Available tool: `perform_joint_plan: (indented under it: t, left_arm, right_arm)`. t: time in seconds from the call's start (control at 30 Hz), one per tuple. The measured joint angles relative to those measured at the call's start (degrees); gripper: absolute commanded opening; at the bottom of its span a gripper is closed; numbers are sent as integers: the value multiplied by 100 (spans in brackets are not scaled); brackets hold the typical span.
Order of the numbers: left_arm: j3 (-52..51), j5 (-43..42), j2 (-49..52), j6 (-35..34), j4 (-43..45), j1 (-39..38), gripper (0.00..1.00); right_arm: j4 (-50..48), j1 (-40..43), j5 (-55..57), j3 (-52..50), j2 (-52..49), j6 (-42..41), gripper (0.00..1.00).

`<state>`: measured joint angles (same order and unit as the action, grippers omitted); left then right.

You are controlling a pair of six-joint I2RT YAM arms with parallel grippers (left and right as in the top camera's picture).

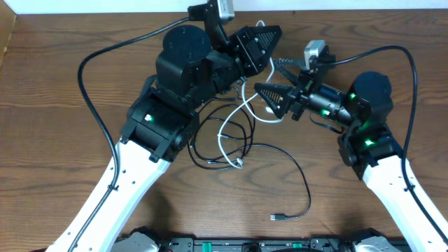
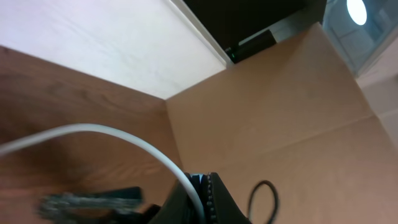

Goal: Untangle cables

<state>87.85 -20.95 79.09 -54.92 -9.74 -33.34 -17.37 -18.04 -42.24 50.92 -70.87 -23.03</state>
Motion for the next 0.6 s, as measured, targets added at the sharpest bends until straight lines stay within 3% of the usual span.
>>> perform_joint_plan:
  t: [0.2,0.23,0.27,0.3,0.37,0.47,0.6]
  left_arm:
    - [0,-11,0,-428,7,-341,8]
    - [0,-17,0,-476,7,-393,8]
    - [0,-17,0,-531,7,-492,8]
    - [0,-20,0,-560,7,-575,8]
    - [0,-17,0,-599,7,-621,8]
    - [0,9,0,-643,7,-601,9]
    - [0,157,0,-667,-37,-455,28]
  right_arm:
    - [44,-160,697,0,-175,28,62]
    - [42,-157,780,0,-177,26,51]
    - [37,-160,916,0,-177,55,30]
    - [39,-160,1029,0,-177,52,15]
    - [57,-157,1128,0,-179,59,1]
    - [157,-144,1217,0,-179,4,1]
    - [496,-61,1268,0,-179,-44,1]
